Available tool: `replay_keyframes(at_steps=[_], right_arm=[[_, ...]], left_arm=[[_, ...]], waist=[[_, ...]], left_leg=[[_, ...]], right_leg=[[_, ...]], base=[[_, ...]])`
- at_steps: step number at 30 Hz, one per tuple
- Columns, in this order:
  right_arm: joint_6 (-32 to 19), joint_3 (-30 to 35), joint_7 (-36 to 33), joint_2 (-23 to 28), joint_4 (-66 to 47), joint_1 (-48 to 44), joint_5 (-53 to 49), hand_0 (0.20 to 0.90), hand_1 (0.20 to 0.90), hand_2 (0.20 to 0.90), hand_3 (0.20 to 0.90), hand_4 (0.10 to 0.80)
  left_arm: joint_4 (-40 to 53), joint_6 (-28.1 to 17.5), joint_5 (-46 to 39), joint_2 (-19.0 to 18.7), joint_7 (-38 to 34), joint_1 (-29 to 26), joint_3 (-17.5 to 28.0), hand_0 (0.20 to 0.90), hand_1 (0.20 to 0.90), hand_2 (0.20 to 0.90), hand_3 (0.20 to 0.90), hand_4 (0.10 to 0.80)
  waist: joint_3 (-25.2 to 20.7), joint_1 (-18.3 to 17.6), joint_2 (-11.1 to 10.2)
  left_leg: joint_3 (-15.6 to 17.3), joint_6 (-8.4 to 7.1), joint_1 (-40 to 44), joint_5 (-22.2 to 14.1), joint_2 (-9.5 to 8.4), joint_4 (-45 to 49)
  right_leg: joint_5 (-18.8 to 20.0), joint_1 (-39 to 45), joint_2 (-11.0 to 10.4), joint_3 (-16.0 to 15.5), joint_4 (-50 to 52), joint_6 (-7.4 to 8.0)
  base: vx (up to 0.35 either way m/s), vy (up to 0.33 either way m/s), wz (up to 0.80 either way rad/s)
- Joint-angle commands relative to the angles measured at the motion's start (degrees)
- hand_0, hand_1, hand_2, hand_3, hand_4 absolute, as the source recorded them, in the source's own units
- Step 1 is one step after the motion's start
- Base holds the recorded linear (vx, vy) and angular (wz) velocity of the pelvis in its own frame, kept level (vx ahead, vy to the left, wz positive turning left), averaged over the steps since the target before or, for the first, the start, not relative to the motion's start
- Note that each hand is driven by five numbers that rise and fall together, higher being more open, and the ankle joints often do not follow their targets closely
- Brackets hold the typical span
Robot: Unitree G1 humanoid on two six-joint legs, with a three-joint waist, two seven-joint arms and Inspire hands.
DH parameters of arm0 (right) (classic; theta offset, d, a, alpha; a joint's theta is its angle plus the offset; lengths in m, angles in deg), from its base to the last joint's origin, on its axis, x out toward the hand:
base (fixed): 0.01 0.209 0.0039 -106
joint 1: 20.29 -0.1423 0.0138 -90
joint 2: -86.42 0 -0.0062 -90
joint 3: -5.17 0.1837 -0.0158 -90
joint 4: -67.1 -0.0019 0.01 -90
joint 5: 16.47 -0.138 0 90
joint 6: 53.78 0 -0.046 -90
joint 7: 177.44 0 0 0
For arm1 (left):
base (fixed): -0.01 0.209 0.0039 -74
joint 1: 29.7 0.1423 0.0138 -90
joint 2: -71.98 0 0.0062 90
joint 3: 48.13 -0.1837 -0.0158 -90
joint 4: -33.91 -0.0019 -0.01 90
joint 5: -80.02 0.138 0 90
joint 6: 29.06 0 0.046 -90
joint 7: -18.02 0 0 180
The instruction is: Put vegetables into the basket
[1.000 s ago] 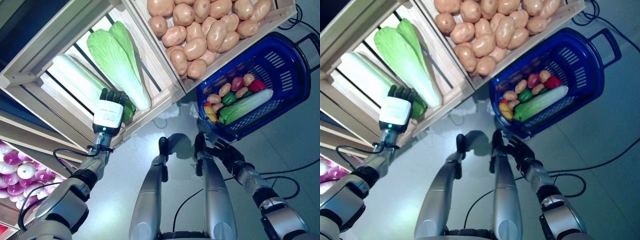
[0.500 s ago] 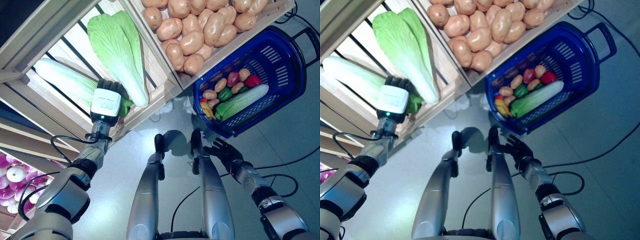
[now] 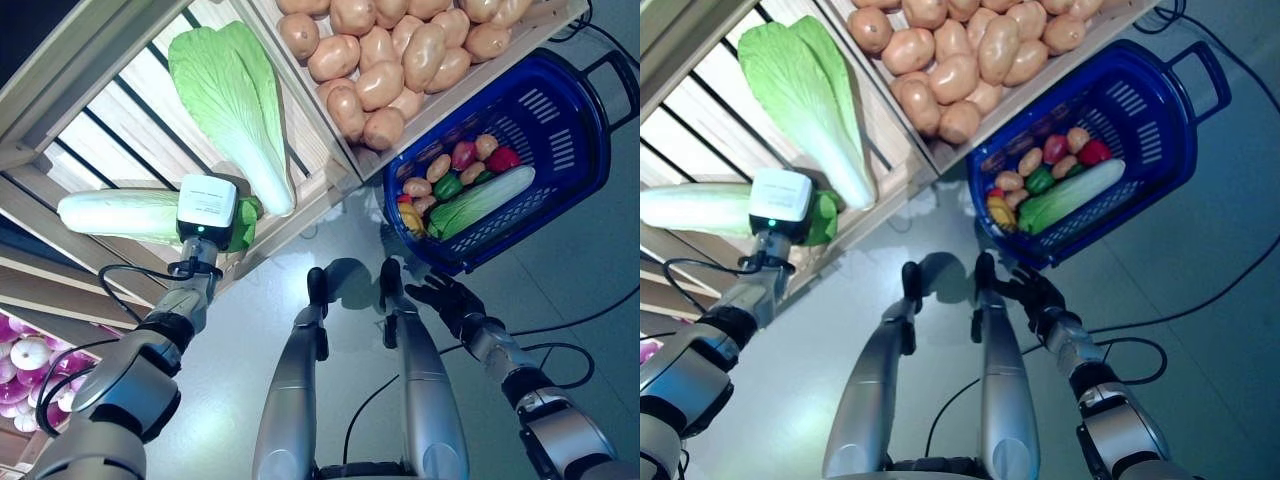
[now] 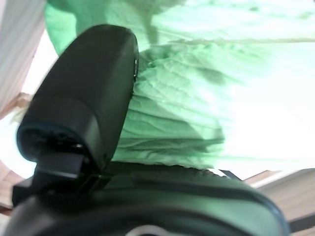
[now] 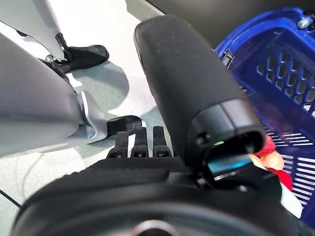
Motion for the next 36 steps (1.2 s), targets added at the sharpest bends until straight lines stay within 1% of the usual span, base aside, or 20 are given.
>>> replay_keyframes(at_steps=[1, 3, 5, 8, 10, 11, 14, 16, 18, 20, 23, 24, 27, 29, 32, 33, 34, 35, 36], right_arm=[[-1.89, -1.08, -0.52, 1.45, -2.64, 4.01, -1.67, 0.900, 0.900, 0.900, 0.900, 0.800], [-1.67, -1.03, -0.87, 1.30, -2.35, 4.01, -1.37, 0.900, 0.900, 0.900, 0.900, 0.800], [-1.30, -0.57, -0.48, 1.59, -1.48, 4.10, -1.37, 0.900, 0.900, 0.900, 0.900, 0.800], [-0.98, -0.28, -0.06, 1.68, -1.22, 4.50, -0.99, 0.900, 0.900, 0.900, 0.900, 0.800], [-0.32, 0.74, 0.37, 1.80, -0.49, 5.60, -0.29, 0.900, 0.900, 0.900, 0.900, 0.800], [-0.33, 0.75, 0.39, 1.81, -0.47, 5.55, -0.29, 0.900, 0.900, 0.900, 0.900, 0.800], [-0.65, 1.45, 0.95, 1.50, 0.98, 6.91, 0.36, 0.900, 0.900, 0.900, 0.900, 0.800], [-0.11, 1.93, 0.26, 1.12, 1.03, 8.23, 0.76, 0.900, 0.900, 0.900, 0.900, 0.800], [-0.14, 1.99, 0.08, 1.05, 1.06, 8.55, 0.67, 0.900, 0.900, 0.900, 0.900, 0.800], [-0.47, 2.94, 0.84, 0.65, 1.51, 10.79, 1.67, 0.900, 0.900, 0.900, 0.900, 0.800], [-1.14, 3.81, 1.22, 0.29, 1.36, 13.01, 2.37, 0.900, 0.900, 0.900, 0.900, 0.800], [-1.29, 4.17, 1.14, 0.23, 1.04, 14.02, 2.43, 0.900, 0.900, 0.900, 0.900, 0.800], [-2.45, 5.10, 1.35, -0.17, -0.10, 17.35, 1.78, 0.900, 0.900, 0.900, 0.900, 0.800], [-3.21, 5.77, 1.48, -0.71, -1.33, 18.98, 1.77, 0.900, 0.900, 0.900, 0.900, 0.800], [-4.05, 6.71, 1.62, -1.84, -2.62, 21.39, 2.16, 0.900, 0.900, 0.900, 0.900, 0.800], [-4.61, 7.42, 1.80, -2.57, -3.68, 22.53, 2.37, 0.900, 0.900, 0.900, 0.900, 0.800], [-4.57, 7.53, 1.65, -2.85, -4.14, 22.86, 2.45, 0.900, 0.900, 0.900, 0.900, 0.800], [-4.80, 8.10, 1.85, -3.85, -6.23, 24.12, 2.87, 0.900, 0.900, 0.900, 0.900, 0.800], [-4.76, 8.30, 1.78, -4.24, -7.31, 24.80, 3.18, 0.900, 0.900, 0.900, 0.900, 0.800]], left_arm=[[-0.44, 2.22, -3.69, -6.24, -2.27, 1.85, 6.23, 0.300, 0.300, 0.300, 0.300, 0.400], [-0.02, 1.92, -3.74, -6.22, -2.04, 1.85, 6.46, 0.300, 0.300, 0.300, 0.300, 0.400], [0.82, 0.23, -4.36, -6.80, -2.40, 2.13, 6.50, 0.300, 0.300, 0.300, 0.300, 0.400], [1.57, -1.52, -4.48, -7.27, -2.74, 2.49, 6.91, 0.300, 0.300, 0.300, 0.300, 0.400], [3.82, -4.24, -4.85, -8.05, -4.06, 3.39, 8.10, 0.300, 0.300, 0.300, 0.300, 0.400], [3.87, -4.29, -4.83, -8.10, -4.07, 3.36, 8.16, 0.300, 0.300, 0.300, 0.300, 0.400], [5.56, -7.02, -3.99, -8.37, -4.61, 4.30, 8.85, 0.300, 0.300, 0.300, 0.300, 0.400], [7.47, -7.92, -4.61, -8.17, -4.65, 6.25, 9.48, 0.300, 0.300, 0.300, 0.300, 0.400], [7.82, -8.36, -4.43, -8.14, -4.95, 6.70, 9.54, 0.300, 0.300, 0.300, 0.300, 0.400], [10.60, -9.94, -5.13, -7.79, -5.95, 9.86, 10.89, 0.300, 0.300, 0.300, 0.300, 0.400], [13.60, -10.57, -6.59, -7.36, -7.39, 13.00, 12.72, 0.300, 0.300, 0.300, 0.300, 0.400], [15.29, -11.01, -7.34, -6.95, -8.30, 14.67, 13.92, 0.300, 0.300, 0.300, 0.300, 0.400], [21.64, -14.95, -13.36, -5.77, -10.02, 19.64, 18.27, 0.300, 0.300, 0.300, 0.300, 0.400], [26.48, -18.61, -17.27, -4.64, -10.98, 22.61, 21.11, 0.300, 0.300, 0.300, 0.300, 0.400], [33.18, -22.55, -21.89, -2.96, -8.52, 26.78, 25.62, 0.300, 0.300, 0.300, 0.300, 0.400], [36.32, -26.57, -24.16, -1.48, -6.61, 28.98, 28.33, 0.300, 0.300, 0.300, 0.300, 0.400], [37.61, -26.81, -24.47, -0.88, -5.74, 29.55, 29.00, 0.300, 0.300, 0.300, 0.300, 0.400], [42.03, -29.57, -27.86, 1.37, -2.13, 31.79, 31.28, 0.300, 0.300, 0.300, 0.300, 0.400], [43.81, -31.06, -29.41, 2.09, -0.63, 32.99, 32.11, 0.300, 0.300, 0.300, 0.300, 0.400]], waist=[[-0.21, 1.57, 0.40], [-0.21, 1.59, 0.41], [-0.21, 1.73, 0.38], [-0.21, 1.85, 0.32], [-0.21, 2.28, 0.17], [-0.21, 2.25, 0.17], [-0.68, 2.79, 0.15], [-2.11, 3.14, 0.16], [-2.39, 3.23, 0.16], [-3.95, 3.67, 0.18], [-4.90, 3.97, 0.29], [-5.43, 4.17, 0.30], [-6.89, 5.12, 0.41], [-7.81, 5.68, 0.35], [-9.46, 6.32, 0.26], [-10.35, 6.78, 0.18], [-10.71, 6.84, 0.15], [-11.88, 7.14, 0.00], [-12.43, 7.21, -0.07]], left_leg=[[-0.79, -2.98, 0.08, -0.38, -0.86, 1.58], [-0.79, -3.01, 1.16, -0.35, -0.93, 1.21], [-0.95, -3.12, 4.22, -0.37, -1.07, 0.05], [-1.08, -3.17, 6.61, -0.25, -1.23, -1.01], [-1.42, -3.22, 11.47, 0.00, -1.55, -3.29], [-1.46, -3.21, 11.51, 0.30, -1.58, -3.56], [-2.19, -3.12, 15.83, 0.51, -1.92, -5.96], [-2.79, -3.07, 18.39, 0.53, -2.04, -7.67], [-2.90, -3.07, 18.93, 0.51, -2.06, -8.02], [-3.26, -3.13, 21.61, 0.51, -1.95, -9.95], [-3.55, -3.12, 23.82, 0.66, -1.77, -12.00], [-3.73, -3.15, 24.70, 0.74, -1.68, -12.81], [-4.58, -3.34, 27.48, 0.98, -1.19, -15.35], [-5.14, -3.43, 28.87, 1.12, -0.98, -16.69], [-5.71, -3.62, 31.10, 1.40, -0.63, -18.78], [-5.91, -3.77, 32.44, 1.54, -0.39, -19.89], [-6.02, -3.80, 32.72, 1.63, -0.32, -20.22], [-6.33, -3.97, 33.84, 1.79, -0.06, -21.05], [-6.52, -4.01, 34.36, 1.78, -0.01, -21.31]], right_leg=[[-0.33, 5.52, 0.02, -2.29, -2.14, 1.08], [-0.21, 6.63, -0.14, -2.41, -2.65, 1.21], [-0.12, 9.82, -0.56, -2.66, -4.10, 1.45], [-0.07, 12.30, -0.80, -2.86, -5.20, 1.59], [0.19, 17.35, -1.40, -3.53, -7.68, 1.95], [0.47, 17.40, -1.42, -3.58, -7.96, 1.95], [0.80, 21.82, -2.05, -4.23, -10.30, 2.31], [0.93, 24.42, -2.47, -4.67, -11.89, 2.57], [0.94, 24.97, -2.55, -4.79, -12.24, 2.63], [1.07, 27.82, -2.73, -5.51, -14.20, 2.74], [1.20, 30.06, -2.62, -6.03, -15.97, 2.75], [1.28, 31.00, -2.62, -6.24, -16.75, 2.76], [1.44, 34.22, -2.71, -7.28, -19.17, 2.81], [1.66, 35.87, -2.85, -7.69, -20.55, 2.96], [1.95, 38.43, -2.86, -8.44, -22.54, 3.17], [2.15, 39.96, -2.84, -8.95, -23.67, 3.32], [2.23, 40.27, -2.83, -9.10, -23.95, 3.34], [2.46, 41.49, -2.78, -9.55, -24.79, 3.43], [2.54, 42.09, -2.71, -9.69, -25.14, 3.45]], base=[[-0.013, -0.030, 0.00], [0.000, 0.000, 0.00], [0.025, -0.007, -0.05], [0.038, -0.005, -0.03], [0.064, -0.017, -0.02], [0.052, -0.016, -0.01], [0.074, -0.019, -0.01], [0.112, -0.012, 0.00], [0.076, -0.009, 0.01], [0.138, -0.017, 0.05], [0.085, -0.026, 0.03], [0.089, -0.046, 0.06], [0.101, -0.066, 0.11], [0.106, -0.073, 0.16], [0.125, -0.068, 0.05], [0.121, -0.060, 0.19], [0.170, -0.089, 0.21], [0.143, -0.067, 0.15], [0.186, -0.095, 0.16]])
